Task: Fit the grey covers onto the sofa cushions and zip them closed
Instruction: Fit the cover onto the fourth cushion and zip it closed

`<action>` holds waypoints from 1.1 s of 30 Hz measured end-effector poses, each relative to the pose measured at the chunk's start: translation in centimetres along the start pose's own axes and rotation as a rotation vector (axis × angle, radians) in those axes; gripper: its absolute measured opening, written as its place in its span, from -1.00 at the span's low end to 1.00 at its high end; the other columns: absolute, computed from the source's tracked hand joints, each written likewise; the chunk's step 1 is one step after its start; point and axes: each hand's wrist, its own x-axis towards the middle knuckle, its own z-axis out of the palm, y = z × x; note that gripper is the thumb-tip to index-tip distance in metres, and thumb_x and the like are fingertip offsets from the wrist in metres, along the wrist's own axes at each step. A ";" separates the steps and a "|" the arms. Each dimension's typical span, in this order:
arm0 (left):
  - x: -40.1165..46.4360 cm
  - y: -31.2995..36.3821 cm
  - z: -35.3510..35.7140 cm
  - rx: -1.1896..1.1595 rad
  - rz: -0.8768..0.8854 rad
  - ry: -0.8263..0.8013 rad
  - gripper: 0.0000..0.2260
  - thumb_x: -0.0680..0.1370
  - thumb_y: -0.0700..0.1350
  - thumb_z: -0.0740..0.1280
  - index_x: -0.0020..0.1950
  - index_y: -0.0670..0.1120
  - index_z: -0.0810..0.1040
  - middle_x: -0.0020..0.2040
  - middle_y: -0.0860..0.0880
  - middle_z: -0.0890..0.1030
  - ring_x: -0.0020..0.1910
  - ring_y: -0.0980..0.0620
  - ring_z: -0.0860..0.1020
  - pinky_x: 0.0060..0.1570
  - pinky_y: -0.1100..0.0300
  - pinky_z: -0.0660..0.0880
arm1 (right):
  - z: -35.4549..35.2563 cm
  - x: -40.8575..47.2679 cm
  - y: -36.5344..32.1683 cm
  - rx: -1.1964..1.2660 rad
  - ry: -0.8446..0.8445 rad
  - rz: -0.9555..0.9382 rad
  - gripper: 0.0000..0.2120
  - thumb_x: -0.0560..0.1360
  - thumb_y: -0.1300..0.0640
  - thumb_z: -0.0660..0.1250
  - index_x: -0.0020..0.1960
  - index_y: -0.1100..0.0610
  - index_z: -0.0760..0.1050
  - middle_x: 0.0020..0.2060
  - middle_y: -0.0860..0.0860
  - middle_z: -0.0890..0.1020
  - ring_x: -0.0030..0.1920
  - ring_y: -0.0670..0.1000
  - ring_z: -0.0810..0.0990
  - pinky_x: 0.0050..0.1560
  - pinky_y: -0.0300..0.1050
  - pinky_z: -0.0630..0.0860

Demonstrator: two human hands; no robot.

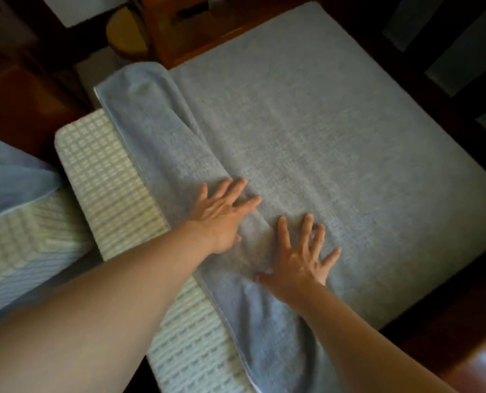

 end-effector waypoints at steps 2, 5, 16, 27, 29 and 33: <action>2.3 -0.2 -1.1 0.043 0.041 -0.031 -0.11 0.43 0.18 0.39 0.50 0.26 -0.22 0.51 0.00 -0.38 0.51 -0.10 -0.30 0.41 -0.23 -0.19 | -1.2 1.4 0.0 0.044 -0.011 -0.006 0.07 0.38 -0.33 0.33 0.48 -0.12 -0.44 0.39 0.16 -0.53 0.43 0.28 -0.45 0.37 0.44 -0.09; 5.2 -1.0 -1.5 0.110 0.093 -0.086 0.09 0.28 0.30 0.46 0.44 0.31 -0.37 0.44 -0.04 -0.52 0.46 -0.18 -0.40 0.37 -0.30 -0.22 | -2.6 3.0 -1.1 0.086 -0.041 0.051 0.08 0.37 -0.30 0.36 0.46 -0.19 -0.46 0.36 0.17 -0.57 0.40 0.32 -0.47 0.35 0.46 0.06; 8.0 -1.5 -1.7 0.235 0.183 -0.263 0.20 0.23 0.46 0.34 0.25 0.18 -0.67 0.19 -0.20 -0.74 0.24 -0.33 -0.62 0.30 -0.39 -0.26 | -4.4 5.4 -3.3 0.110 -0.180 0.204 0.28 0.30 -0.18 0.49 0.30 -0.20 -0.67 0.22 0.23 -0.69 0.30 0.40 -0.56 0.30 0.52 0.10; 7.9 -1.2 -2.3 0.272 0.181 -0.333 0.18 0.26 0.45 0.33 0.21 0.16 -0.70 0.17 -0.22 -0.75 0.22 -0.35 -0.62 0.31 -0.40 -0.24 | -4.2 5.6 -3.4 0.153 -0.162 0.249 0.22 0.41 -0.11 0.43 0.25 -0.17 -0.72 0.20 0.26 -0.70 0.28 0.42 -0.57 0.29 0.55 0.04; 8.0 -1.1 -2.3 0.281 0.173 -0.333 0.18 0.25 0.46 0.33 0.20 0.16 -0.70 0.16 -0.22 -0.75 0.21 -0.34 -0.63 0.30 -0.40 -0.23 | -4.1 5.7 -3.4 0.163 -0.152 0.253 0.19 0.42 -0.11 0.41 0.25 -0.17 -0.72 0.22 0.26 -0.68 0.28 0.42 -0.57 0.29 0.55 0.03; 8.2 -1.0 -2.1 0.287 0.177 -0.332 0.18 0.25 0.46 0.32 0.17 0.15 -0.72 0.16 -0.24 -0.75 0.21 -0.34 -0.63 0.30 -0.42 -0.22 | -3.9 6.1 -3.6 0.172 -0.144 0.272 0.20 0.42 -0.10 0.41 0.27 -0.16 -0.71 0.23 0.27 -0.67 0.29 0.43 -0.57 0.28 0.57 0.03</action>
